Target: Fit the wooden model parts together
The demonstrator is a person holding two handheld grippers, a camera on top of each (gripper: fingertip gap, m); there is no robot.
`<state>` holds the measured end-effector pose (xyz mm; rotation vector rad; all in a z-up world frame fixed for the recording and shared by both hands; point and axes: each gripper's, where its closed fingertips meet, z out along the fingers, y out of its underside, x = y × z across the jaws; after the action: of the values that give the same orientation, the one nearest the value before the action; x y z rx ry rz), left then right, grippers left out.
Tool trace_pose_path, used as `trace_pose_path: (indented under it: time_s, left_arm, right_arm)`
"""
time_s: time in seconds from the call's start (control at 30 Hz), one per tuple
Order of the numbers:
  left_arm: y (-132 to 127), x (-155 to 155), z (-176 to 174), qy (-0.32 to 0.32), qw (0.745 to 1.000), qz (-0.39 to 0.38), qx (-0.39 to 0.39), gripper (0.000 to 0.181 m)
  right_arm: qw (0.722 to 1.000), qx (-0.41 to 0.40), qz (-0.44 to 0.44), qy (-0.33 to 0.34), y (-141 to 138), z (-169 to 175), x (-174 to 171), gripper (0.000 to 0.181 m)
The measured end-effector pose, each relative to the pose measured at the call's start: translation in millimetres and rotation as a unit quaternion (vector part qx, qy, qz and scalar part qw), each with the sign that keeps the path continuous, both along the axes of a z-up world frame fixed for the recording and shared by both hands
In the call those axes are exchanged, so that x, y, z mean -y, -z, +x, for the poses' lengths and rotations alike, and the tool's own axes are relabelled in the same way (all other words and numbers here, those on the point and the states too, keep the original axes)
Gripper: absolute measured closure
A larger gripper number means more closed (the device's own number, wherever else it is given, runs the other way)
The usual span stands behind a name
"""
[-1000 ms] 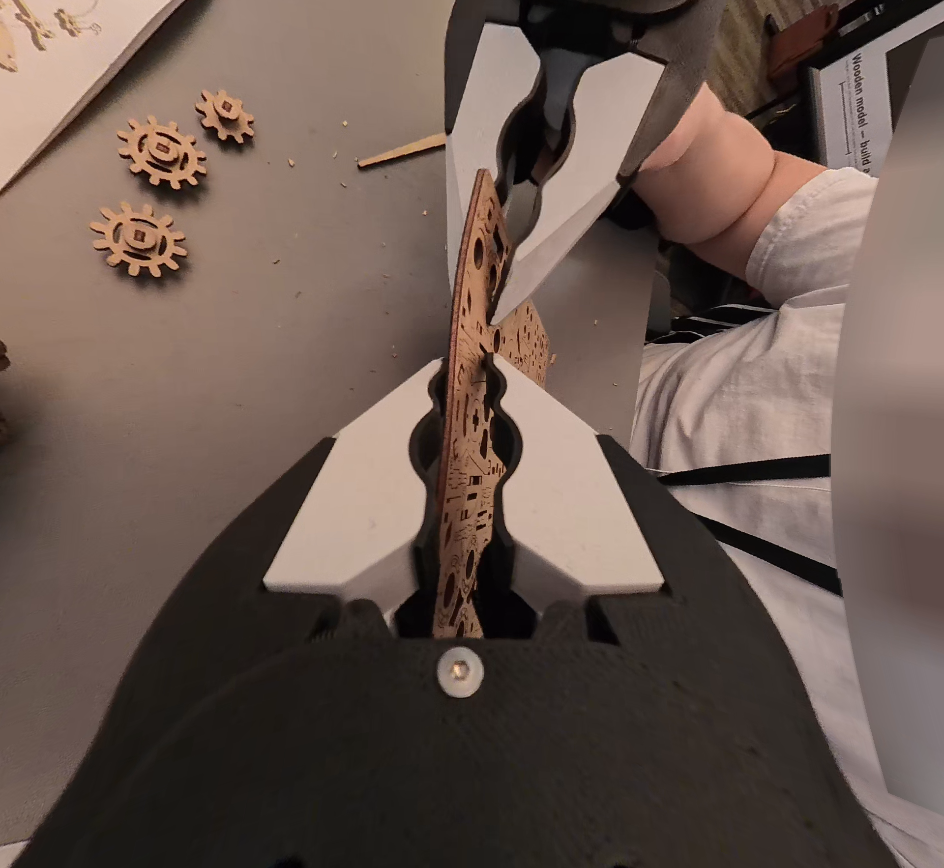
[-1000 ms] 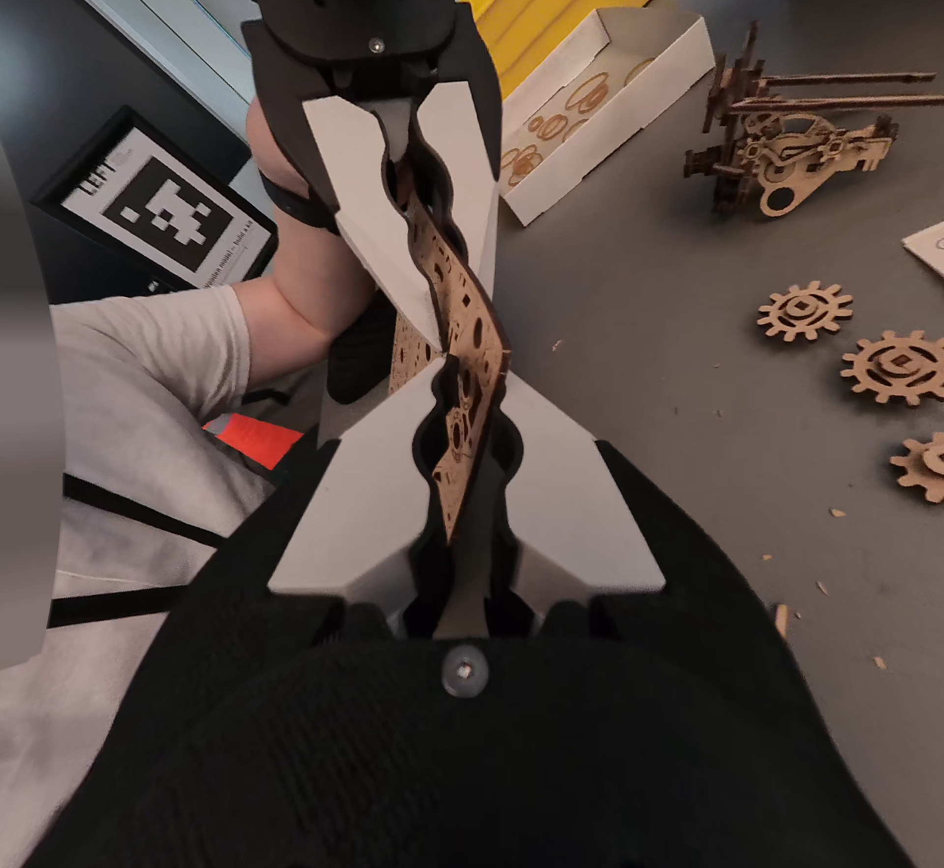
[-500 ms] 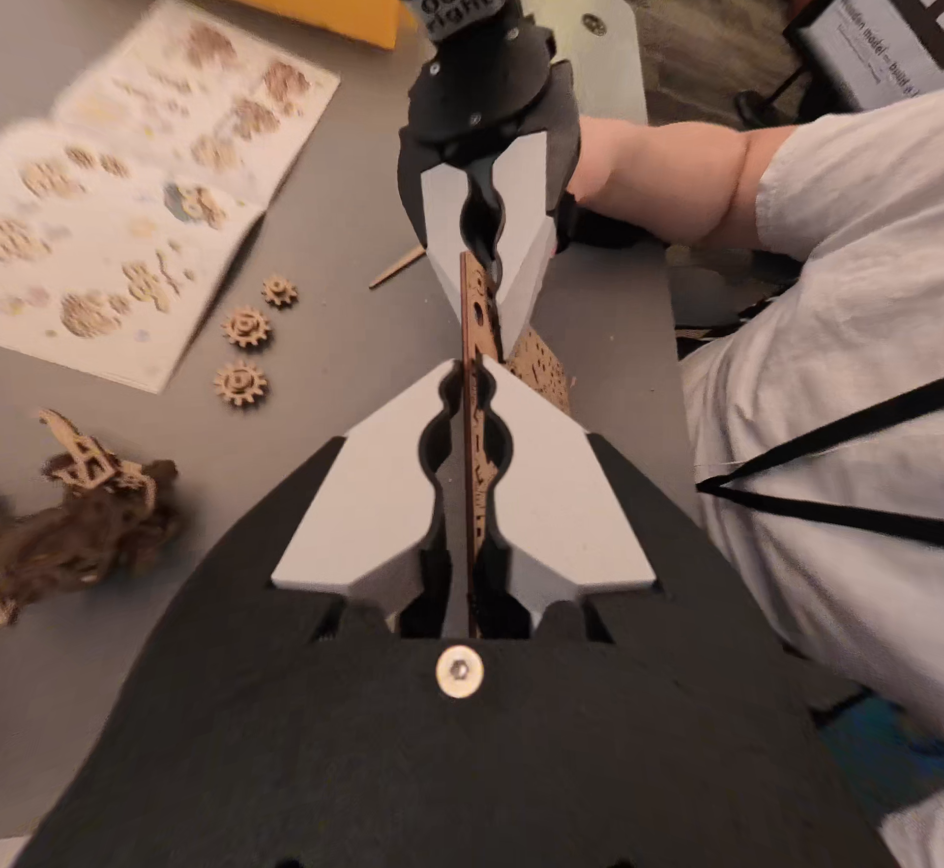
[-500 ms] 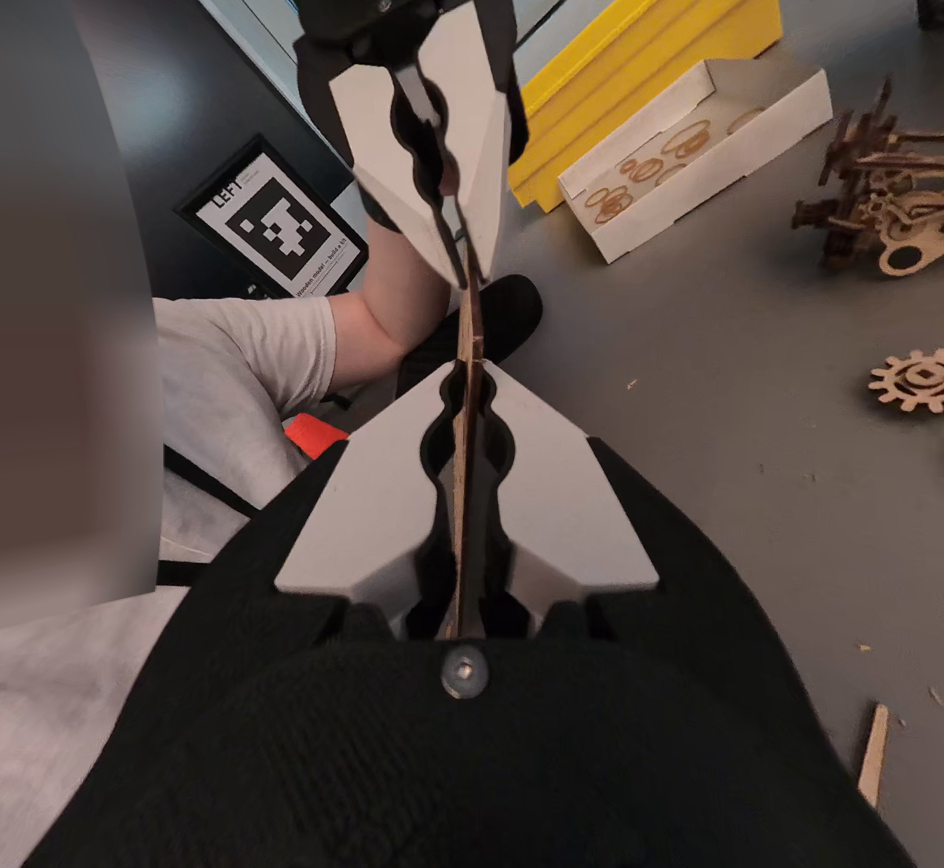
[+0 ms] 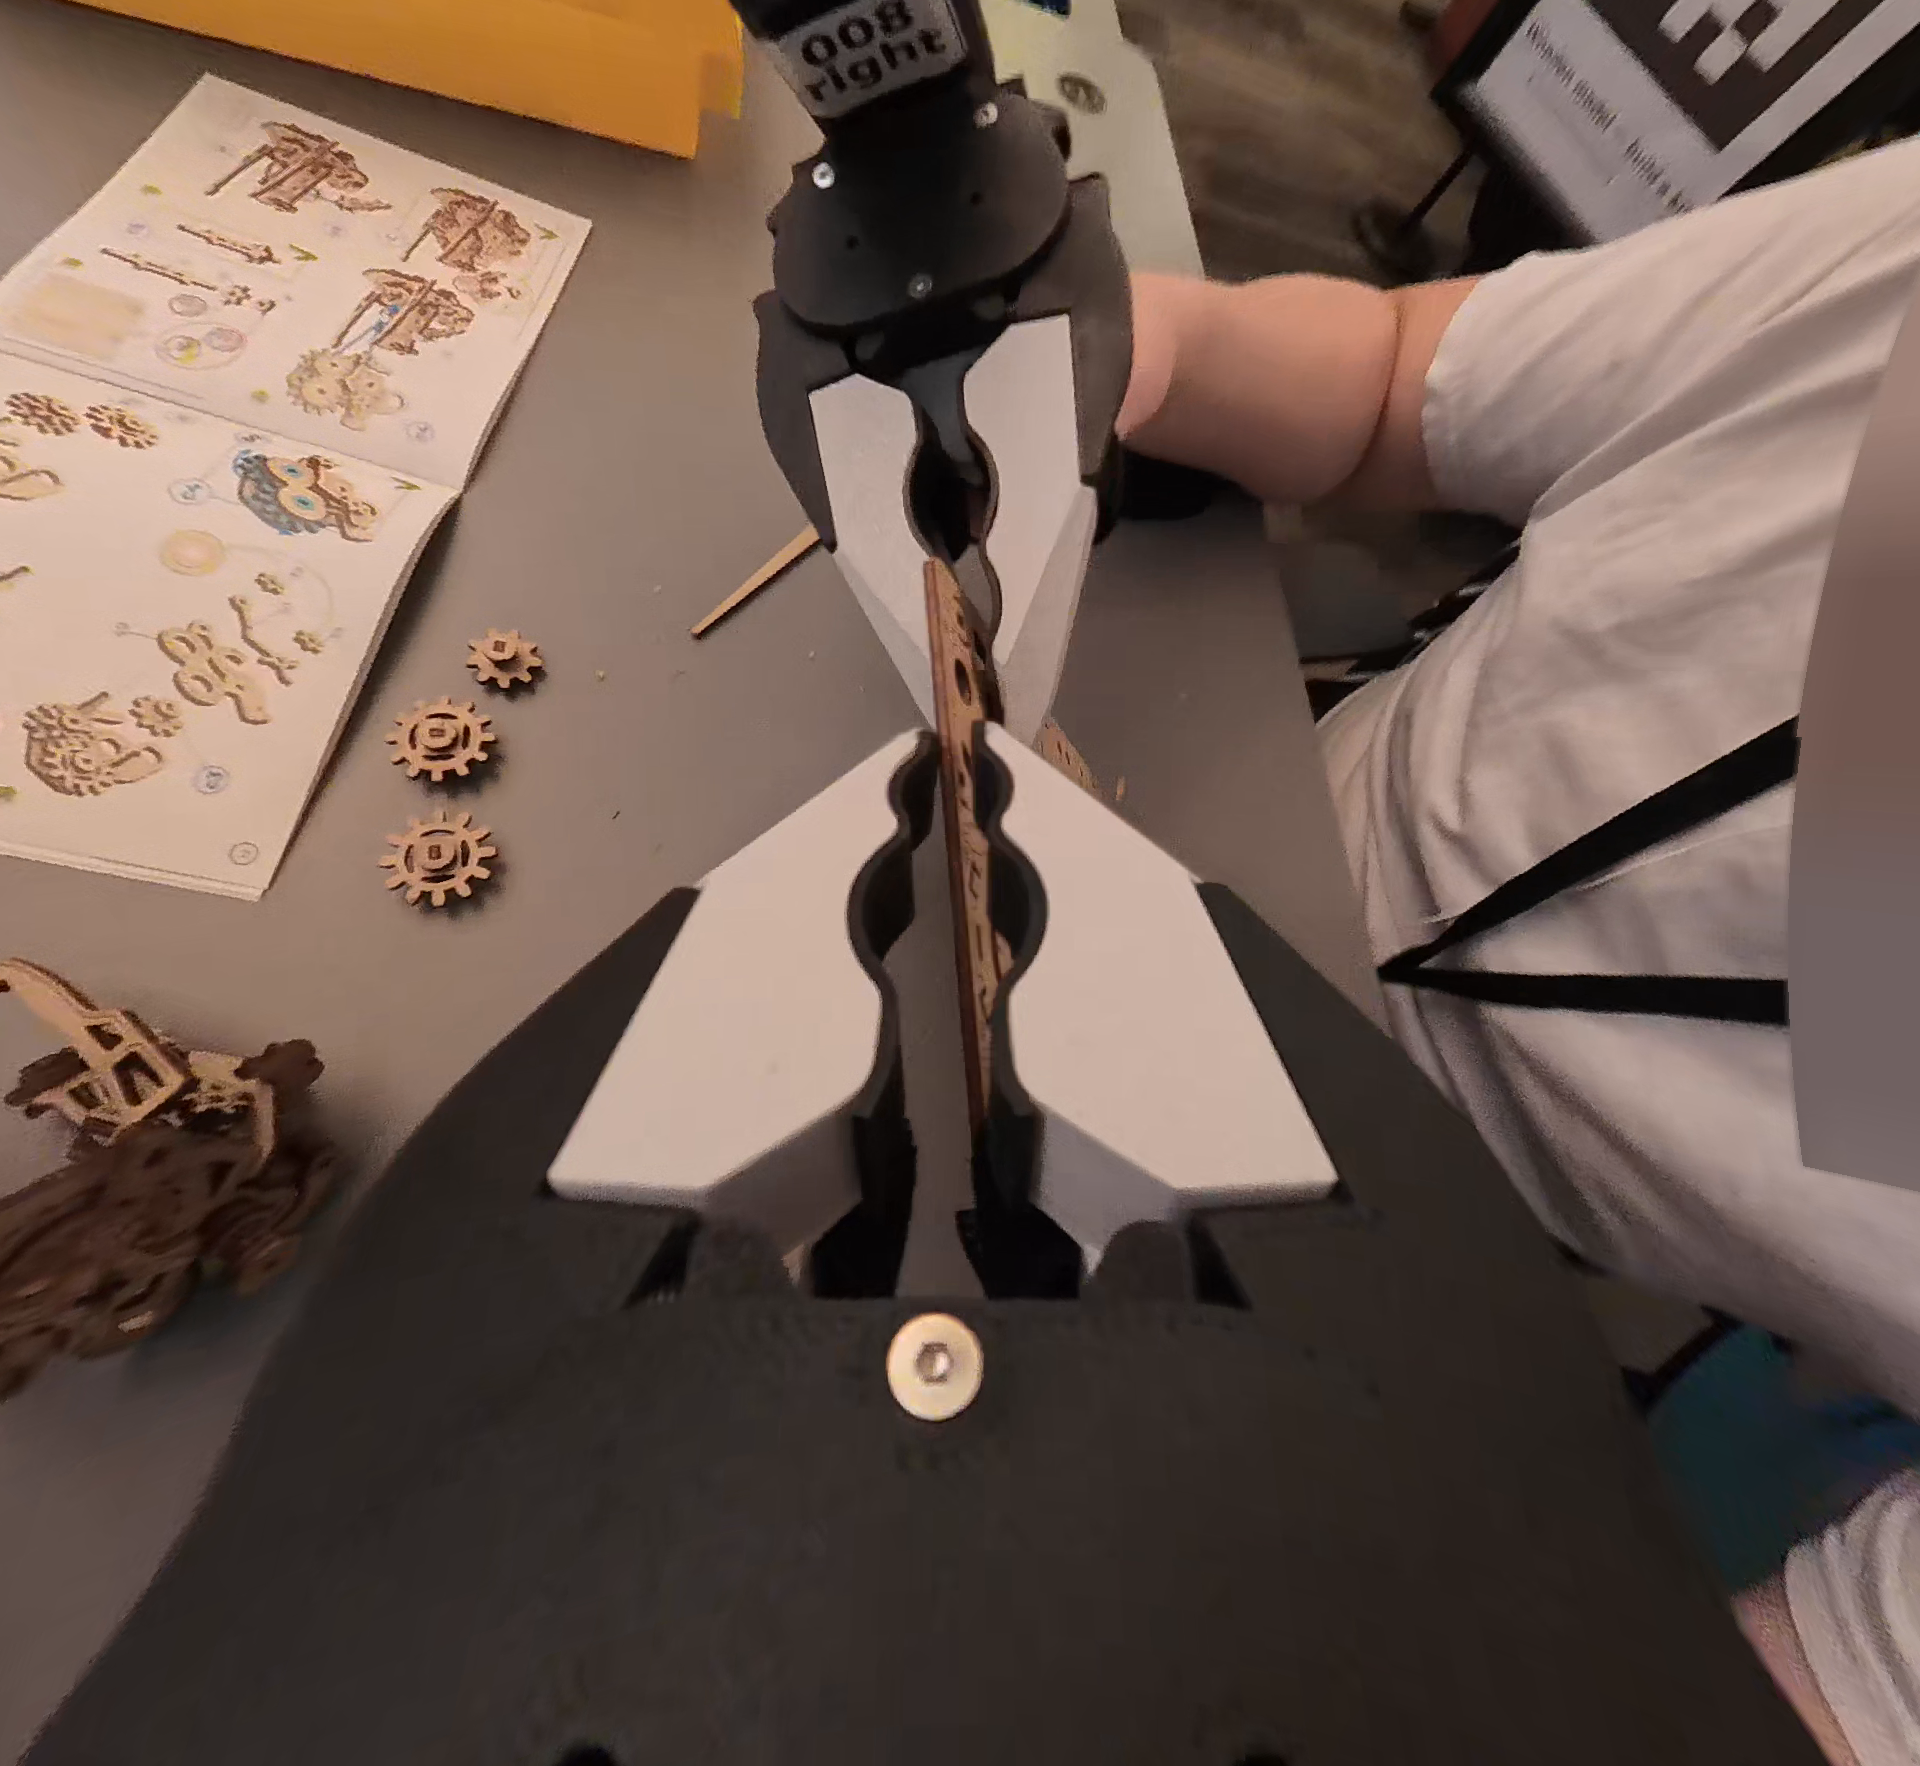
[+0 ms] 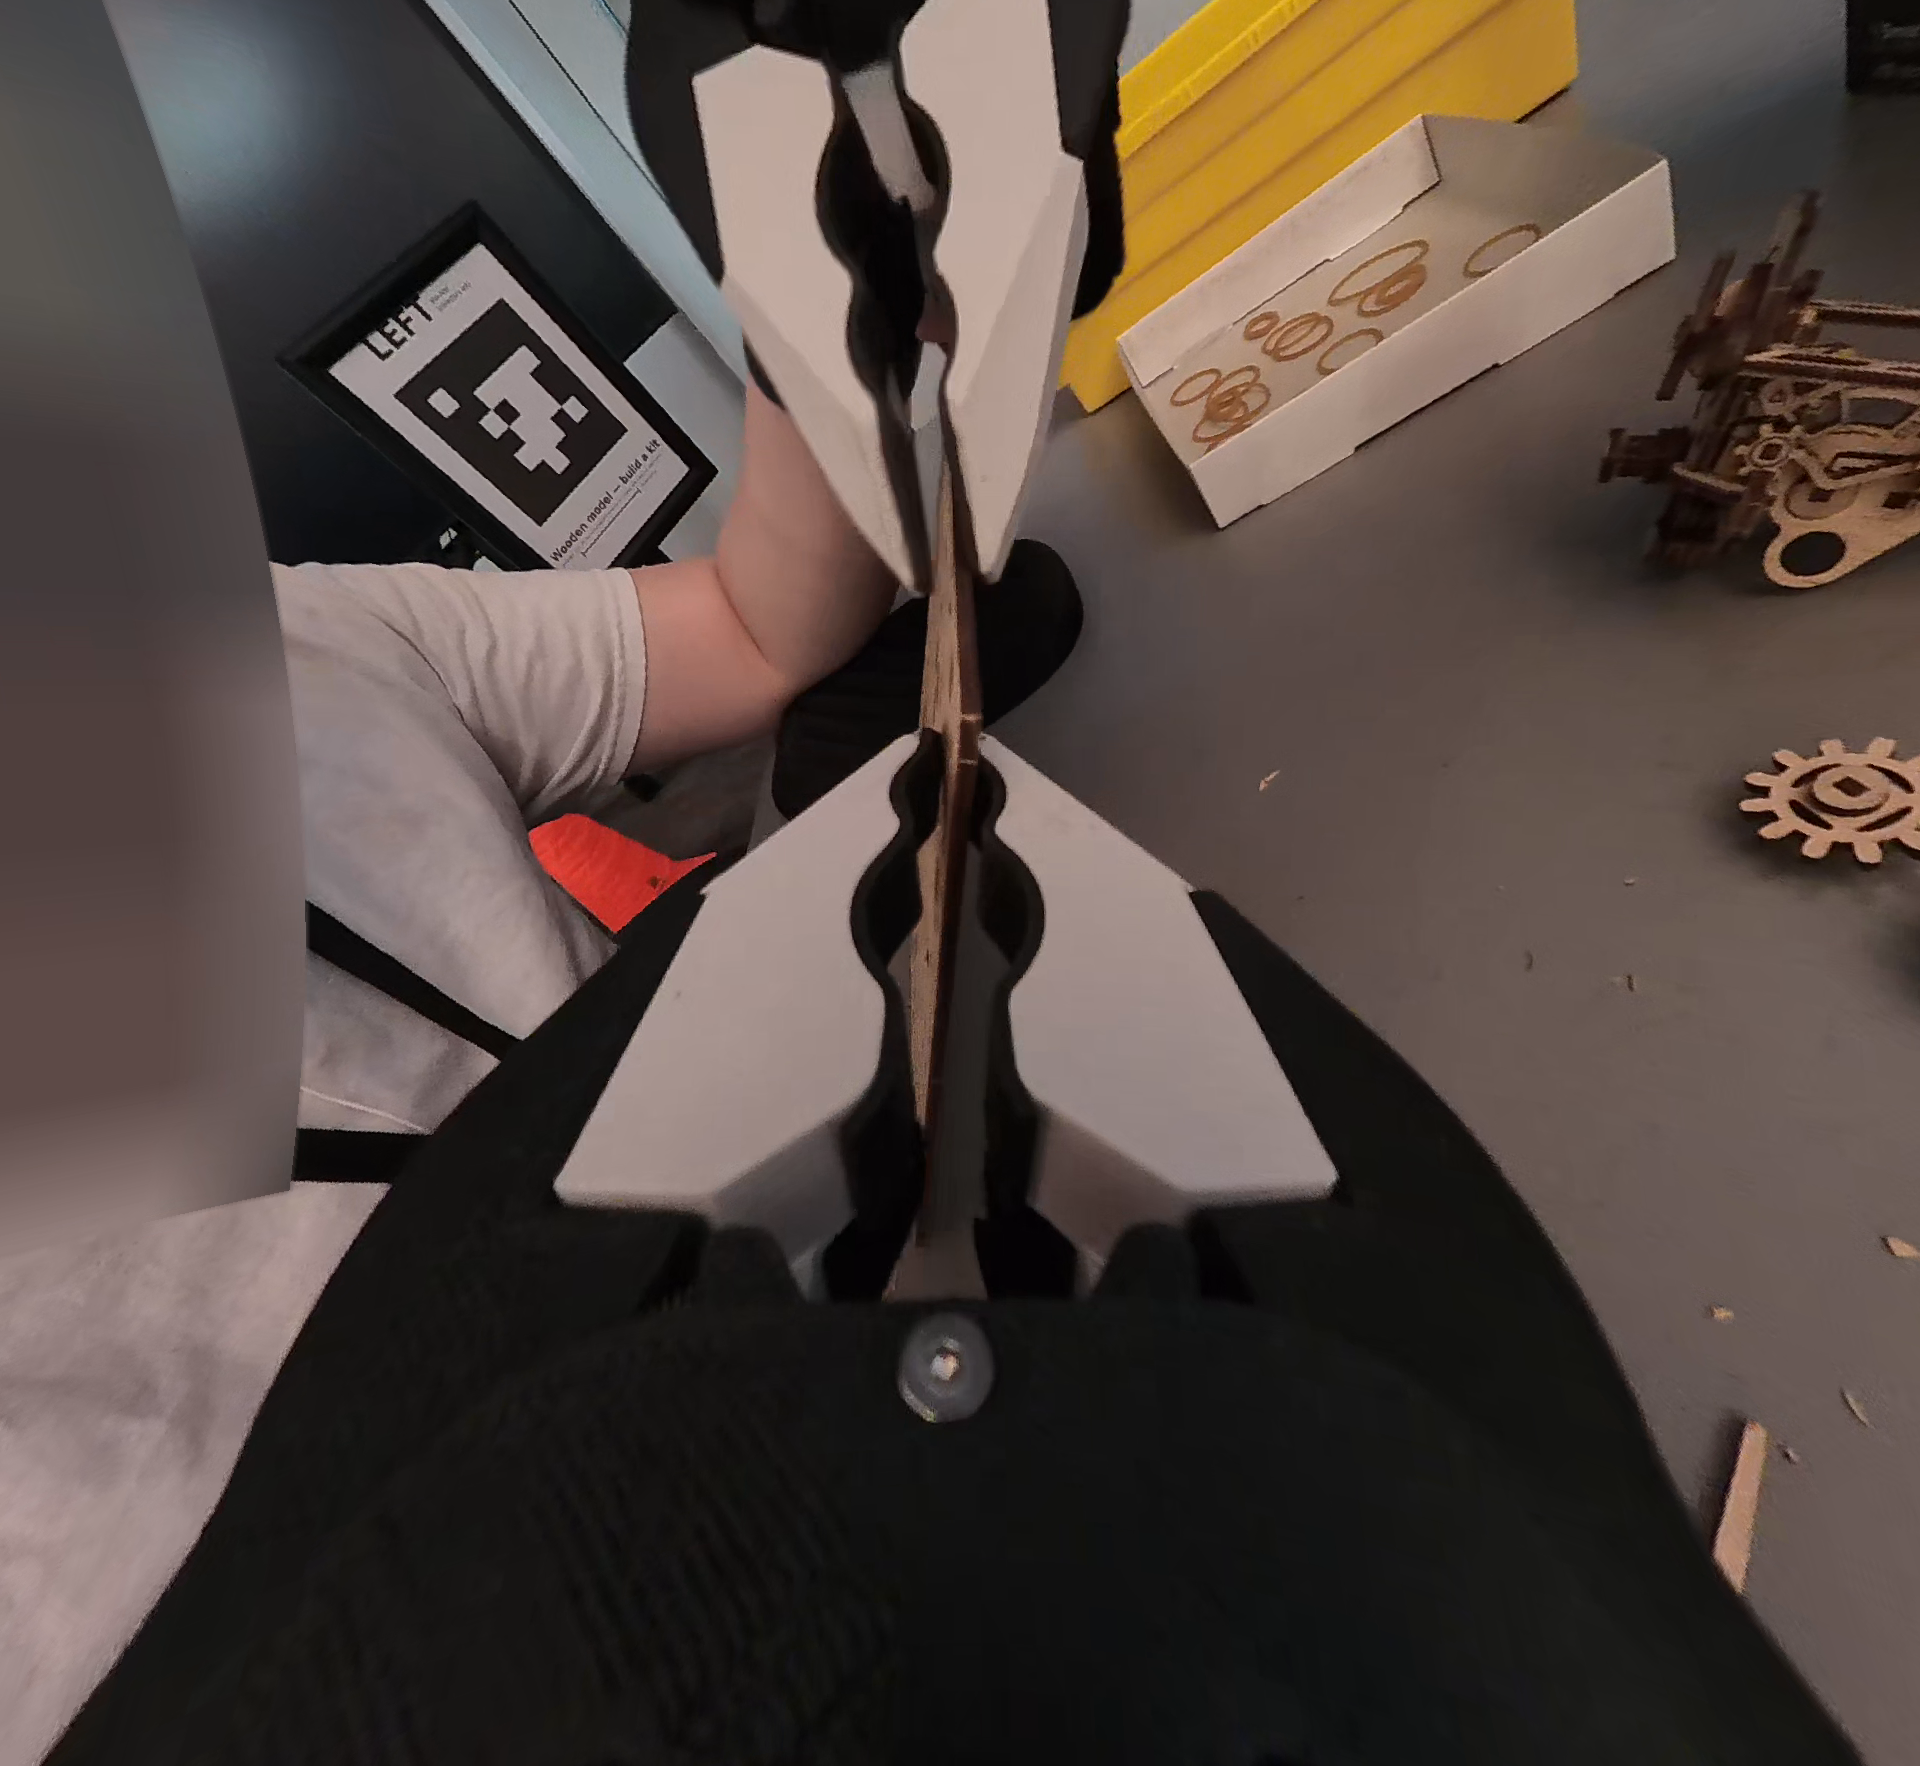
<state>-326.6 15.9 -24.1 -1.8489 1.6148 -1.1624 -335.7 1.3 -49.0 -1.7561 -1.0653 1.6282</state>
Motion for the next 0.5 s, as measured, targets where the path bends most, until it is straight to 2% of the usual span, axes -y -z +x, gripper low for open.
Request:
trace_pose_path:
  time_s: [0.3,0.5]
  left_arm:
    - [10.3,-4.8,1.4,0.017,0.998,-0.002,-0.067,0.178]
    - [15.8,-4.2,2.4,0.024,0.998,-0.033,-0.040,0.178]
  right_arm:
    - [1.000,0.011,0.002,0.009,4.0,2.6,-5.1,0.178]
    - [1.000,0.012,-0.003,0.007,7.8,2.3,-5.5,0.177]
